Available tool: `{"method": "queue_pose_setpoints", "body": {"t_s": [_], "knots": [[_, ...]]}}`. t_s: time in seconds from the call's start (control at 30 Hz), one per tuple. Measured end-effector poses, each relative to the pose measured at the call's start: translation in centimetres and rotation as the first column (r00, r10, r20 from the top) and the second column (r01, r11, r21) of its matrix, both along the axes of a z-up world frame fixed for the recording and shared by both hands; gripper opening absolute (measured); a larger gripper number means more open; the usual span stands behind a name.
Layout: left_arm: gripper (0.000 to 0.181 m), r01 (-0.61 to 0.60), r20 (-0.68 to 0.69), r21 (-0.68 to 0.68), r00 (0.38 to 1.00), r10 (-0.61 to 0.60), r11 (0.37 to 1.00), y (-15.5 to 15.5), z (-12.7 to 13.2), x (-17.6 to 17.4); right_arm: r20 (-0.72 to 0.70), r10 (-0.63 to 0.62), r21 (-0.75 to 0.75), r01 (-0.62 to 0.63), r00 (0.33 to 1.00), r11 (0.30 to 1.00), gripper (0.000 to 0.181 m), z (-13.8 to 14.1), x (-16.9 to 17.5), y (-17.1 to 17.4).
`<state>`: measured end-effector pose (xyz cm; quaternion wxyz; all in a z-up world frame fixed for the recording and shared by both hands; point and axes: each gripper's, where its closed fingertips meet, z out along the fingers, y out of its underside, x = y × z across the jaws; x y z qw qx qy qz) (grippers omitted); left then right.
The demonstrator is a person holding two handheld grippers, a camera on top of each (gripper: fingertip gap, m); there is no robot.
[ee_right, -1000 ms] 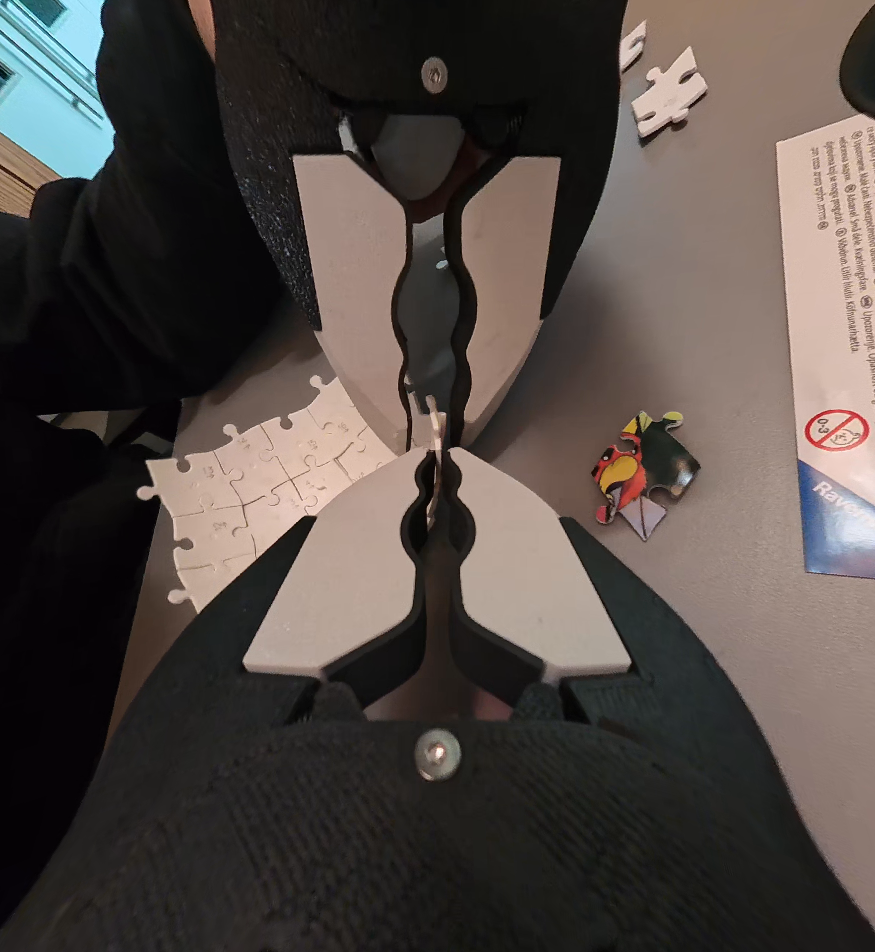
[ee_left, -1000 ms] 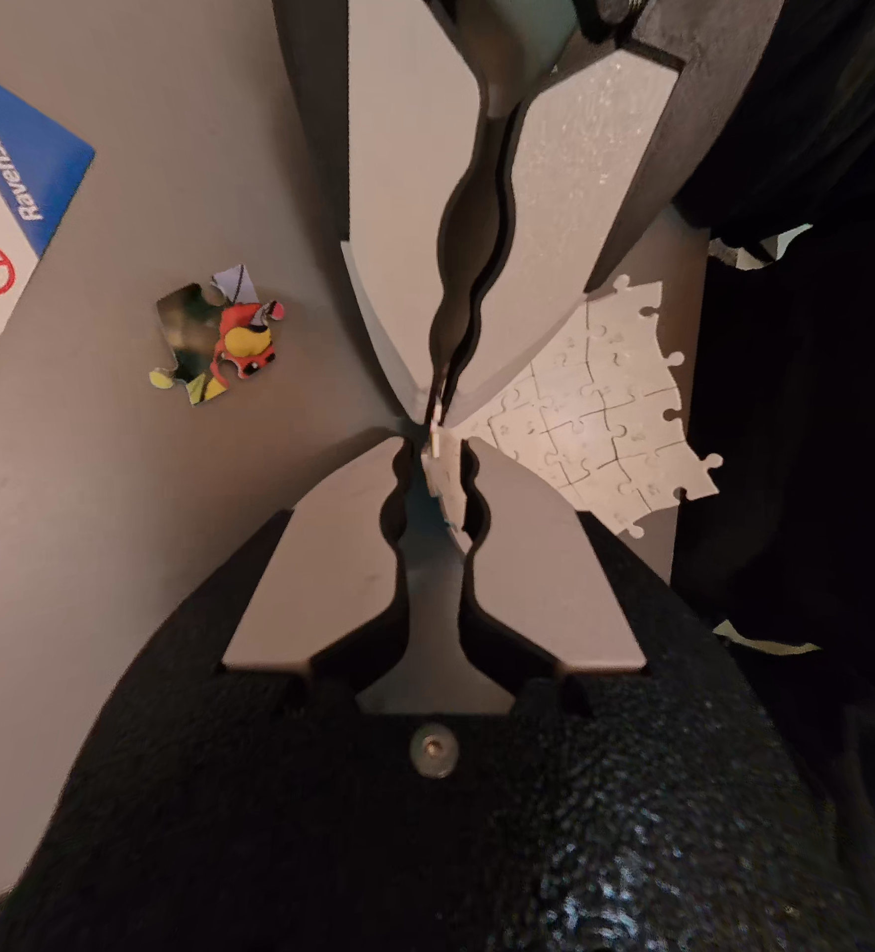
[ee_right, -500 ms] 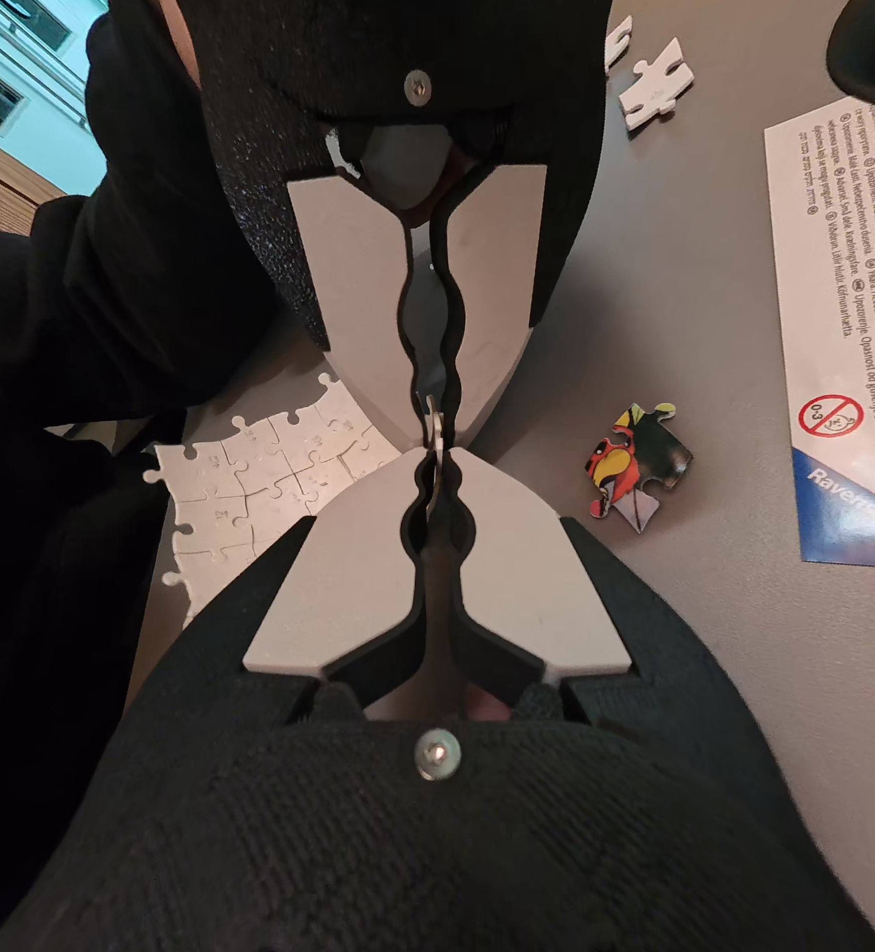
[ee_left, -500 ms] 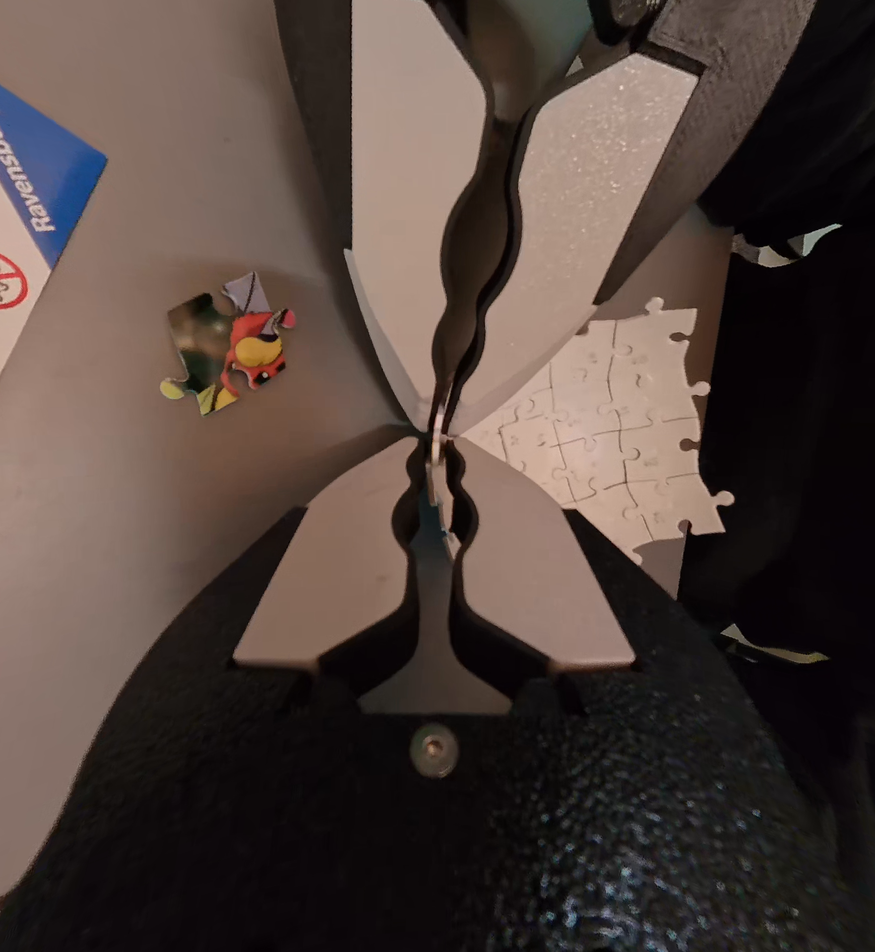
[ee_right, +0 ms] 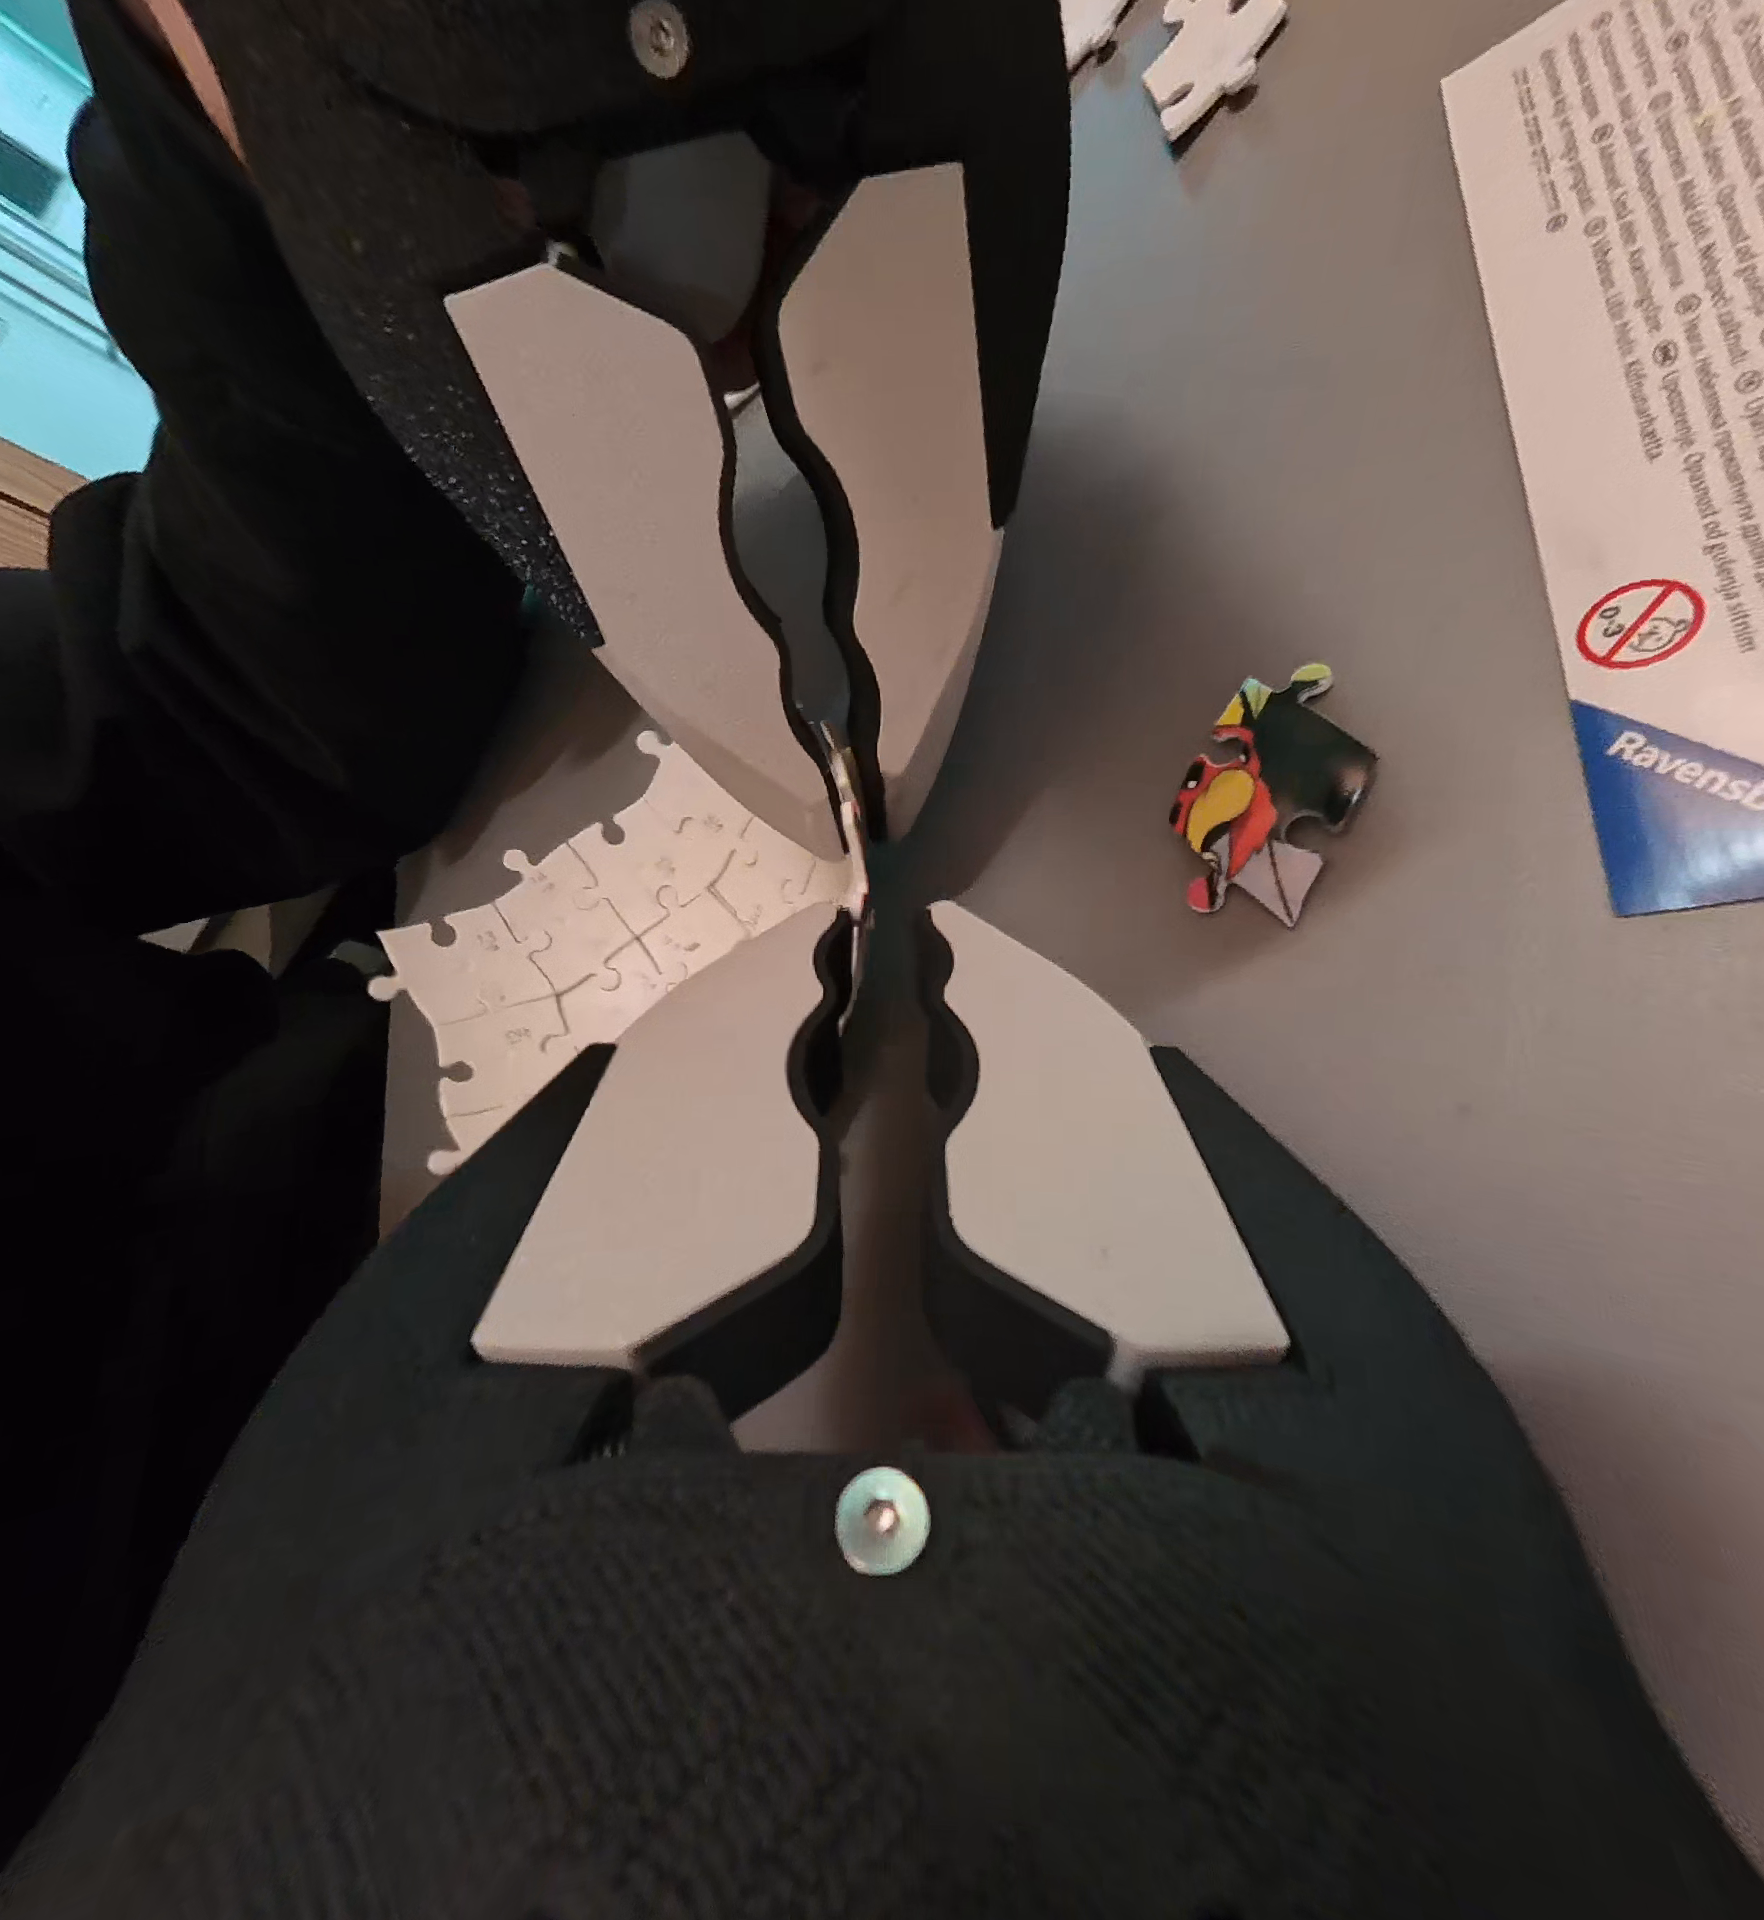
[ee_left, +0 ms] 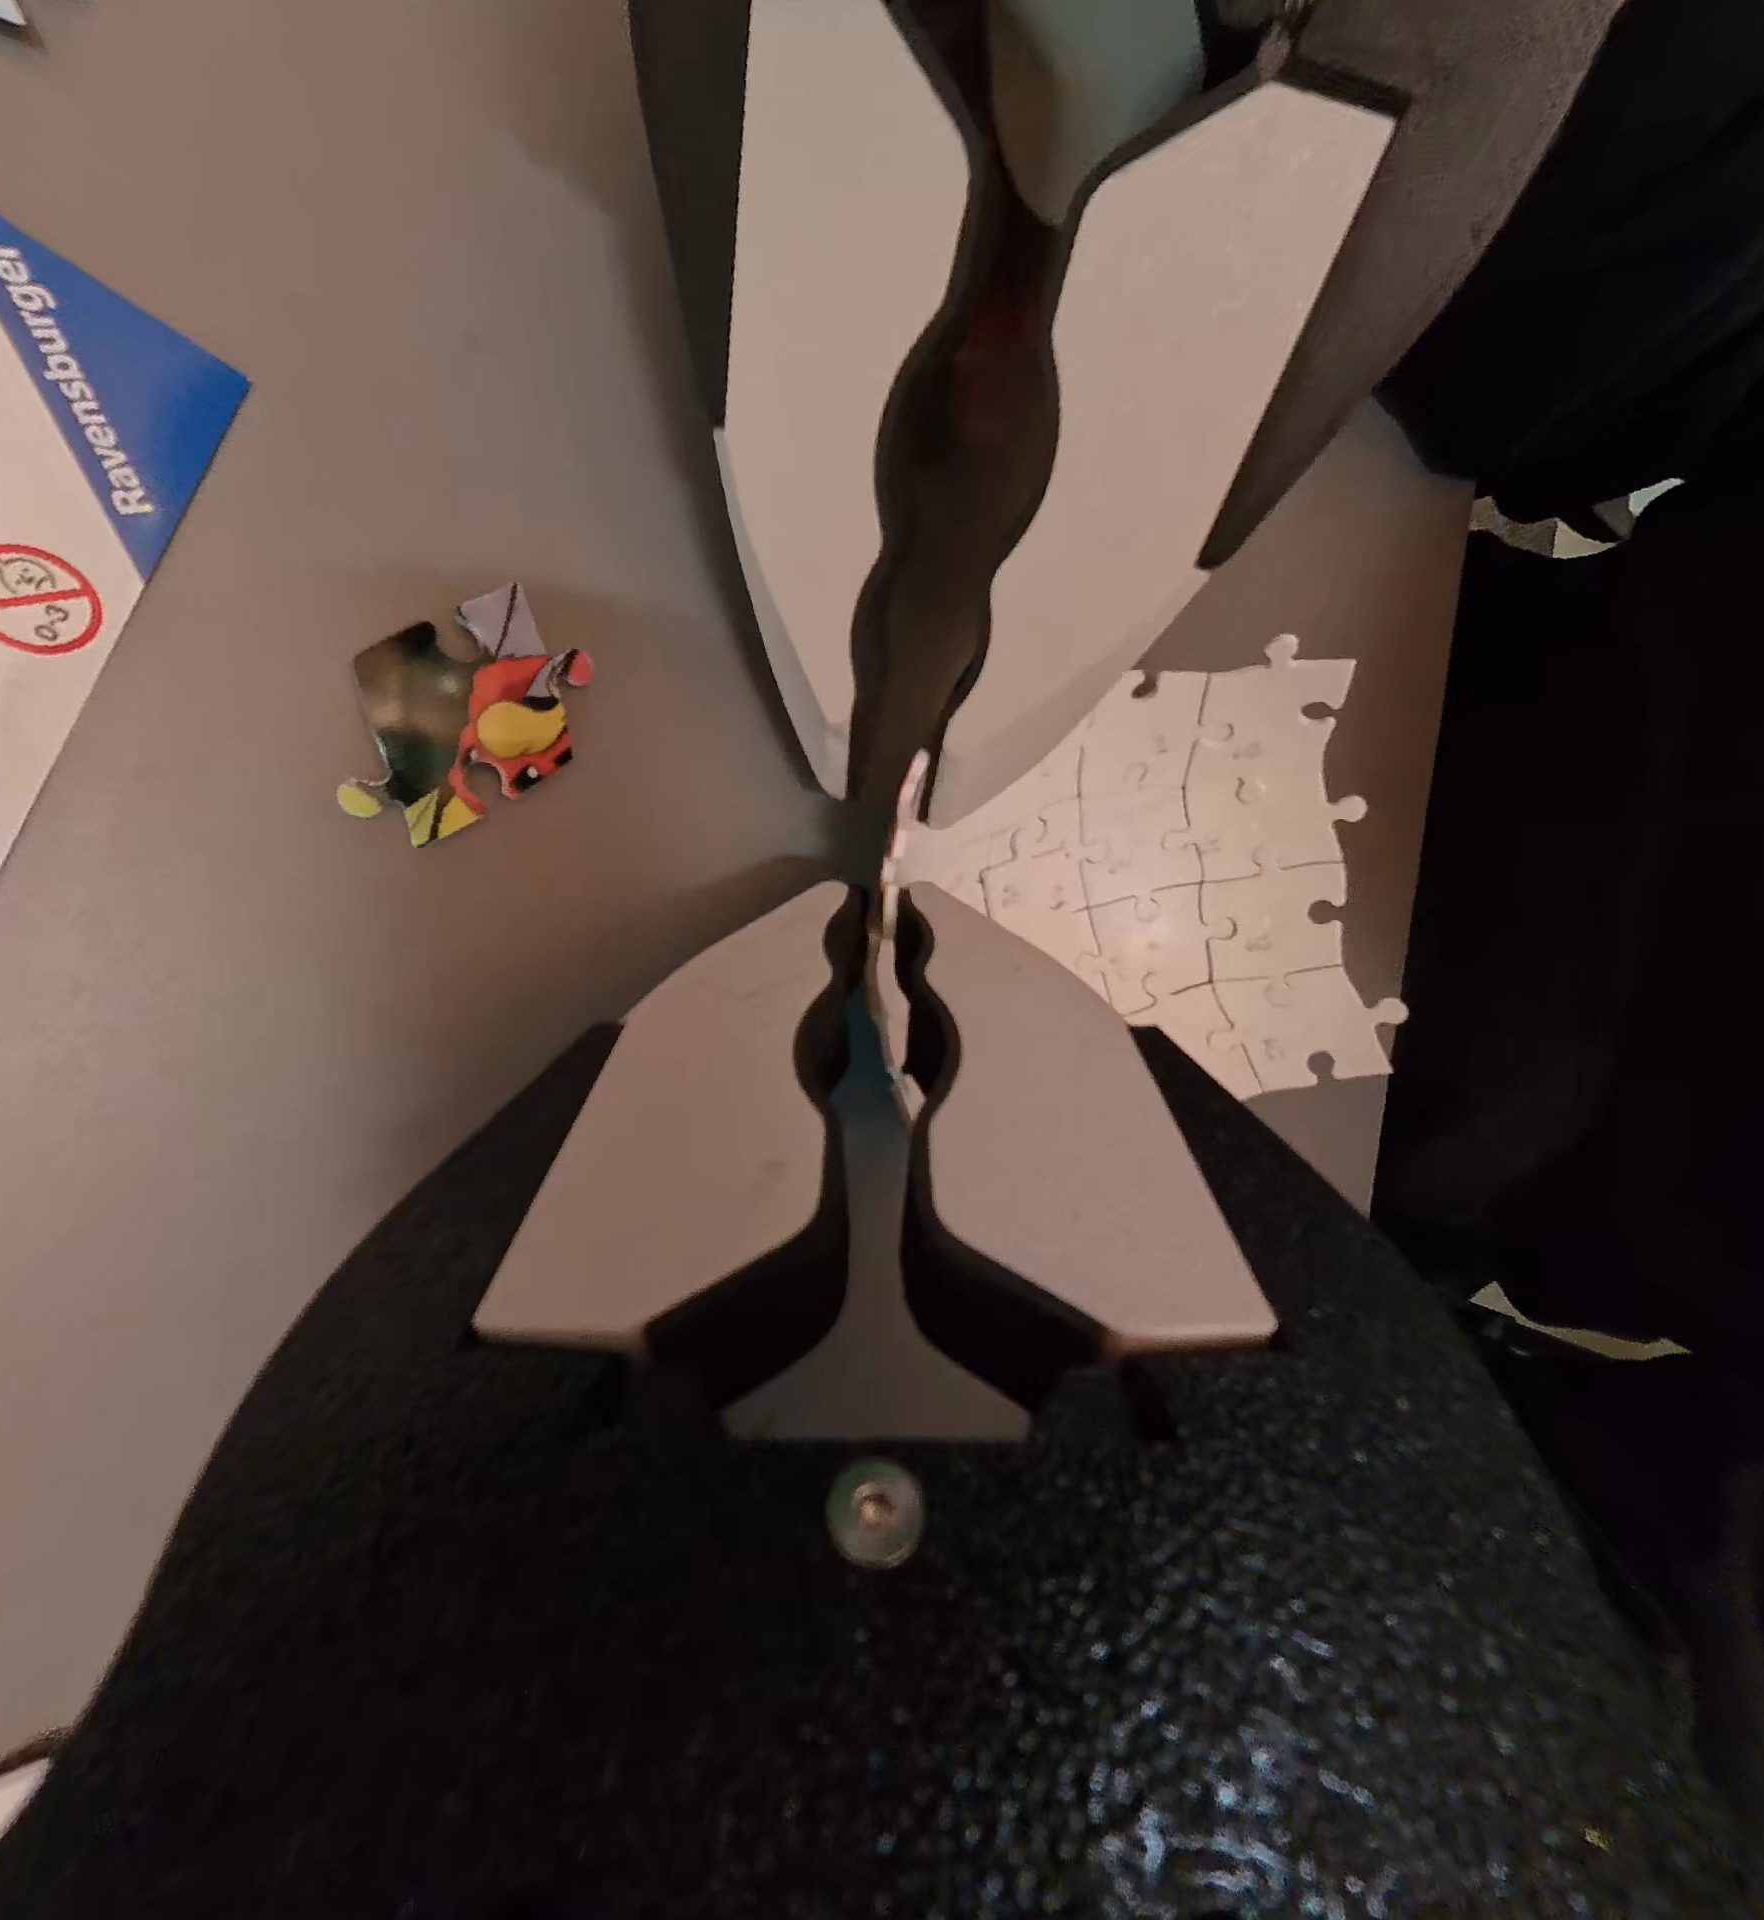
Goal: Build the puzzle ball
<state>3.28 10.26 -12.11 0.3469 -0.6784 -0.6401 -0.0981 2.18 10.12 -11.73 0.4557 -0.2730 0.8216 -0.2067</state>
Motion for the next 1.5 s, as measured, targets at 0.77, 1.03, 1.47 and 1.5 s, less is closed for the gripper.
{"method": "queue_pose_setpoints", "body": {"t_s": [0.77,1.03,1.47,1.5], "knots": [[0.012,0.03,0.005,-0.082,1.0,-0.029,0.996,-0.1,0.1,0.6,-0.027,0.015,0.081,-0.012,1.0,0.997,0.003,-1.0,1.9,0.6],[0.014,-0.082,-0.078,-0.08,0.994,0.076,0.993,-1.9,1.8,0.4,-0.011,0.004,0.072,-0.003,1.0,0.997,0.003,-0.9,2.0,0.3],[0.004,0.01,-0.025,-0.087,1.0,-0.012,0.996,-0.8,0.4,0.7,0.014,-0.008,0.067,0.007,1.0,0.998,0.003,-0.7,2.1,0.1],[0.005,0.008,-0.021,-0.084,1.0,-0.01,0.996,-0.8,0.4,0.7,0.014,-0.01,0.071,0.009,1.0,0.997,0.003,-0.8,2.1,0.1]]}}
